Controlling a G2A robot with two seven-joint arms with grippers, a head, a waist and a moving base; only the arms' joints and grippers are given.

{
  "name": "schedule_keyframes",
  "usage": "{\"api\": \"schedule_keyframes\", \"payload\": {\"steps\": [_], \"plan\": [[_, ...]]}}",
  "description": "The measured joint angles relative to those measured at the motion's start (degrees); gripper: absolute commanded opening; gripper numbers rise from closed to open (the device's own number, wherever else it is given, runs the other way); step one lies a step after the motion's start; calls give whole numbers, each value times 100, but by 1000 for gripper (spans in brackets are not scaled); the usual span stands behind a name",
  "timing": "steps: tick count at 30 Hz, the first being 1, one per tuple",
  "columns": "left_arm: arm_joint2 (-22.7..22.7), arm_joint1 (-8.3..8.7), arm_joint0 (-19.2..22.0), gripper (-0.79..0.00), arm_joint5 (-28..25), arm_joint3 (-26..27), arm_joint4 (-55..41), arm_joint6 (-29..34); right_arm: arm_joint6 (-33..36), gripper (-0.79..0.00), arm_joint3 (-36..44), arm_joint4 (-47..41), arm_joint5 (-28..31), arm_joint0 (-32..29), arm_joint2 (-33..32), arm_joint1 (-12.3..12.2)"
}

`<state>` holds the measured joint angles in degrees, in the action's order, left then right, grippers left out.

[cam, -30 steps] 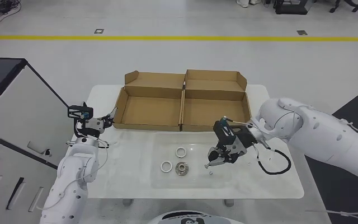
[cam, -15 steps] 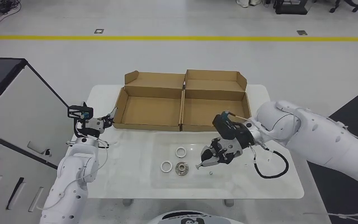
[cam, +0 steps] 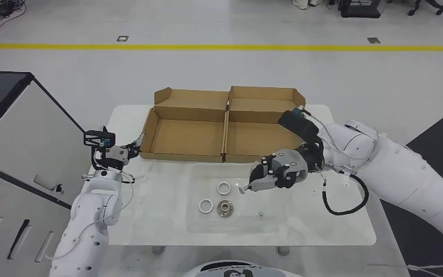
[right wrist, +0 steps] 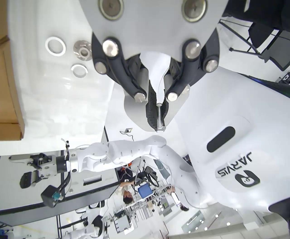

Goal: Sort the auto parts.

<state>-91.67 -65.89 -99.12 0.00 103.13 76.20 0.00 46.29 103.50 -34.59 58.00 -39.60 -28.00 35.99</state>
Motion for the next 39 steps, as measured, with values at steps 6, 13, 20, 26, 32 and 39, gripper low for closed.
{"api": "schedule_keyframes", "payload": {"steps": [6, 13, 20, 26, 32, 39], "plan": [[0, 0, 0, 0, 0, 0, 0, 0, 1, -785, -8, -143, 0, -118, -158, 17], [0, 0, 0, 0, 0, 0, 0, 0, 1, -785, -8, -143, 0, -118, -158, 17], [0, 0, 0, 0, 0, 0, 0, 0, 1, -785, -8, -143, 0, -118, -158, 17], [0, 0, 0, 0, 0, 0, 0, 0, -48, -785, 43, -148, -38, -139, -180, 23], [0, 0, 0, 0, 0, 0, 0, 0, -164, -785, 396, -646, 3, -349, -488, 40], [0, 0, 0, 0, 0, 0, 0, 0, 1, -785, 701, -1571, 0, -639, -836, 125]]}}
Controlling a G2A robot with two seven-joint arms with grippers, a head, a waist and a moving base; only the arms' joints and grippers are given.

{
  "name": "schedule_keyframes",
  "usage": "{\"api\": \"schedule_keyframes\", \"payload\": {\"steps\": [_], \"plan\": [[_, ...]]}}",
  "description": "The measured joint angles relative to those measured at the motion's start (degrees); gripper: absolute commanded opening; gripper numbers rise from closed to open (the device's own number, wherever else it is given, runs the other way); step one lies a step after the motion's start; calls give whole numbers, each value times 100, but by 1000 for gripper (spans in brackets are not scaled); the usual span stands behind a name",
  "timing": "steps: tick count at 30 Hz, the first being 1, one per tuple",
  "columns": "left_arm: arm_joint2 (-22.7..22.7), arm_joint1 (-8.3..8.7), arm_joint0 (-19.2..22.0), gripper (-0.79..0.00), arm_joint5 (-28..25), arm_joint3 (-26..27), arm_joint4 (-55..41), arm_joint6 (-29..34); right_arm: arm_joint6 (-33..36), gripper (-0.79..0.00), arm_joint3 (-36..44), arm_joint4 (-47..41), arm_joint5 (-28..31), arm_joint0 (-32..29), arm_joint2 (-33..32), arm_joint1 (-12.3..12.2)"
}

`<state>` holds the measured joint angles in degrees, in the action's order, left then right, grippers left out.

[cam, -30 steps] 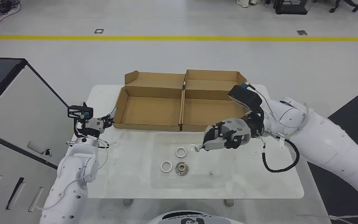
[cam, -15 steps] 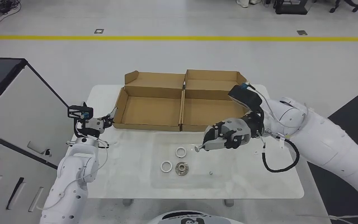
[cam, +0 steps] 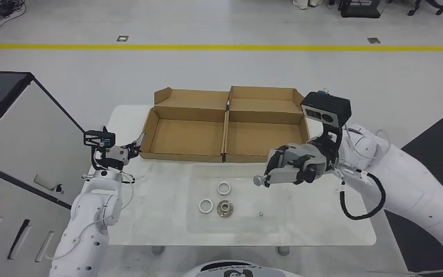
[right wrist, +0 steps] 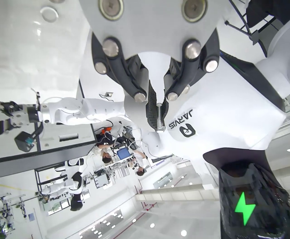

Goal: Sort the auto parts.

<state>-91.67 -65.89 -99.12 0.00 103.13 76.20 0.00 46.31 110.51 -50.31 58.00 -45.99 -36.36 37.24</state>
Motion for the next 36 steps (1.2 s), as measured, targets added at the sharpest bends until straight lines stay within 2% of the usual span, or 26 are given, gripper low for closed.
{"api": "schedule_keyframes", "payload": {"steps": [17, 31, 36], "plan": [[0, 0, 0, 0, 0, 0, 0, 0, 0, -785, 387, -1049, 0, -73, -167, 531], [0, 0, 0, 0, 0, 0, 0, 0, -26, -785, 408, -1044, -23, -86, -177, 541], [0, 0, 0, 0, 0, 0, 0, 0, -160, -785, 646, -1297, 2, -304, -313, 638]]}}
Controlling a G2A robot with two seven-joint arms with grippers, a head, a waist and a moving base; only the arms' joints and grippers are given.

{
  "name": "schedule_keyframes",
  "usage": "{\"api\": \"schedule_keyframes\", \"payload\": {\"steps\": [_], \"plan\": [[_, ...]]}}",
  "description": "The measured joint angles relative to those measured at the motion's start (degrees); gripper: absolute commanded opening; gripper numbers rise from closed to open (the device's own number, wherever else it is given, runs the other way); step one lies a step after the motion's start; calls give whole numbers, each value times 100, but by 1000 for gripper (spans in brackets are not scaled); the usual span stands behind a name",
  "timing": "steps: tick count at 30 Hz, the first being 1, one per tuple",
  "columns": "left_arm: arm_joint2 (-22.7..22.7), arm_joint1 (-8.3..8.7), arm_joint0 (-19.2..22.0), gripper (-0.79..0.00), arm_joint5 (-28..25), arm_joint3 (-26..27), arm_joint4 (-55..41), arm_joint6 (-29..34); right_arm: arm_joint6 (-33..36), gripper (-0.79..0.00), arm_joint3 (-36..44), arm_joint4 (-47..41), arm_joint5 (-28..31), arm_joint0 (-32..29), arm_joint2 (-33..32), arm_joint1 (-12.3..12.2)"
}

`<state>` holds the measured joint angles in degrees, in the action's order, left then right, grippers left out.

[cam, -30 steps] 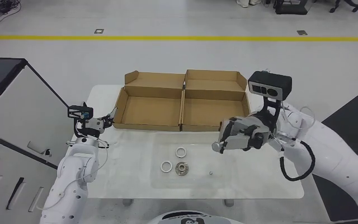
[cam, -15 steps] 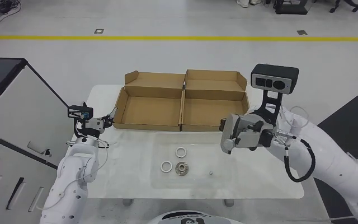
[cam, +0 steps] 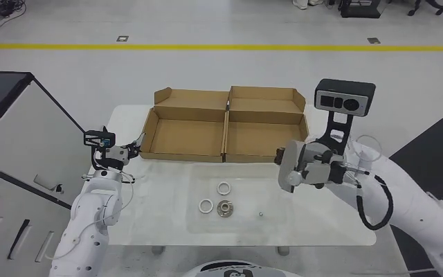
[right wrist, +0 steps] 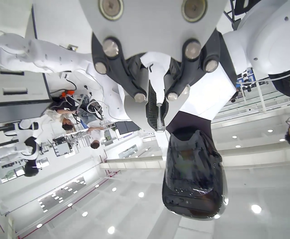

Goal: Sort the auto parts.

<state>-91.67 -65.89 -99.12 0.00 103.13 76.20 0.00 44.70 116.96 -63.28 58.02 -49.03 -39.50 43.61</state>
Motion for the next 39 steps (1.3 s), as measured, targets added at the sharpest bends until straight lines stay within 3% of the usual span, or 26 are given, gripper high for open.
{"api": "schedule_keyframes", "payload": {"steps": [9, 15, 24, 30, 39], "plan": [[0, 0, 0, 0, 0, 0, 0, 0, 160, -785, 246, -597, -2, -560, -532, 312], [0, 0, 0, 0, 0, 0, 0, 0, 217, -785, 224, -373, -60, -723, -678, 482], [0, 0, 0, 0, 0, 0, 0, 0, 733, -785, -193, 227, -650, -813, -976, 572], [0, 0, 0, 0, 0, 0, 0, 0, 693, -785, -160, 546, -990, -914, -1161, 614], [0, 0, 0, 0, 0, 0, 0, 0, 662, -785, 60, -116, -699, -1219, -1152, 780]]}}
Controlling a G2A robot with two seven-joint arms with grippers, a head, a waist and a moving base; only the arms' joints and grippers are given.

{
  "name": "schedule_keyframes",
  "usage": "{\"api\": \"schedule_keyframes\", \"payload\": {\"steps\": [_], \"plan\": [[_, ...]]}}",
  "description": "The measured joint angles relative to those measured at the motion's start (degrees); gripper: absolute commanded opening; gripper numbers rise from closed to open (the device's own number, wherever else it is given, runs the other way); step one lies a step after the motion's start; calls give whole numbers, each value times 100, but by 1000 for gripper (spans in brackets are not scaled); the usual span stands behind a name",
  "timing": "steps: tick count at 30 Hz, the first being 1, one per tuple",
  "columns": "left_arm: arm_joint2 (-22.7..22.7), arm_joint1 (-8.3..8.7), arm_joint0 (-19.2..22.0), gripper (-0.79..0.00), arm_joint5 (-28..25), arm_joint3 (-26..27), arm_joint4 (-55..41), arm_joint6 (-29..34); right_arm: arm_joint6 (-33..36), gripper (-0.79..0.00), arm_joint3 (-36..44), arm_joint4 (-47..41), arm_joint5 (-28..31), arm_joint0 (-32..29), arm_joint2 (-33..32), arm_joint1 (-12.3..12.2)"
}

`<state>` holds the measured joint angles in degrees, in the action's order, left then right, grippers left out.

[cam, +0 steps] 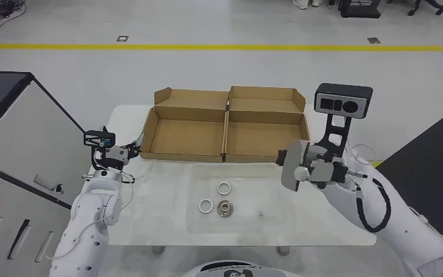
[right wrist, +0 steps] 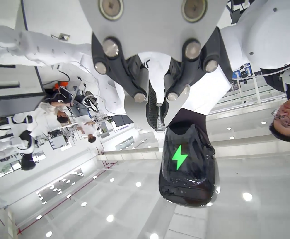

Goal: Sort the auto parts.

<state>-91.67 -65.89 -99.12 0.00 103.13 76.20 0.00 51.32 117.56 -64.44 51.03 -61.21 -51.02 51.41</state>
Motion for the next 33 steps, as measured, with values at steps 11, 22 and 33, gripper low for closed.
{"api": "schedule_keyframes", "payload": {"steps": [11, 22, 33], "plan": [[0, 0, 0, 0, 0, 0, 0, 0, -4, -785, 173, -580, 198, -157, -15, 288], [0, 0, 0, 0, 0, 0, 0, 0, 137, -785, -144, -57, -188, -205, -107, 493], [0, 0, 0, 0, 0, 0, 0, 0, -474, -785, -82, 1122, -838, -278, -204, 622]]}}
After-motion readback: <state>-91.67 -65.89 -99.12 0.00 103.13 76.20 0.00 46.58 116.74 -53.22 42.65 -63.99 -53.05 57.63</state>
